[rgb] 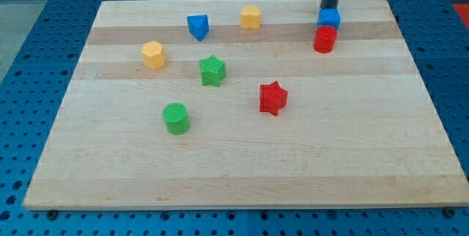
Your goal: Move the yellow heart towards the blue triangle
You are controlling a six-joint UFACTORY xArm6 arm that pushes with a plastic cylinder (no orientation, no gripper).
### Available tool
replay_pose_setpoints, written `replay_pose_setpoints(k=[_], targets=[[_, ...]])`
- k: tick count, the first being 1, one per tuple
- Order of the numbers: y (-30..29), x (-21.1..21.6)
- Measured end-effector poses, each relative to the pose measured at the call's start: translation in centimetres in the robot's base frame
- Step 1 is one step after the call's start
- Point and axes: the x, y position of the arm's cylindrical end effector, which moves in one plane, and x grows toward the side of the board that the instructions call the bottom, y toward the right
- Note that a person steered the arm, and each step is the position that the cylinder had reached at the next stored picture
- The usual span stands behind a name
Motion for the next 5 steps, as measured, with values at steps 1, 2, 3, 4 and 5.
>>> replay_pose_setpoints(k=[1,2,3,4,5], targets=[[-8.3,-2.2],[-13.0,-0.6],[-19.0,2.6],[-17.0,1.6],[-19.0,5.5]])
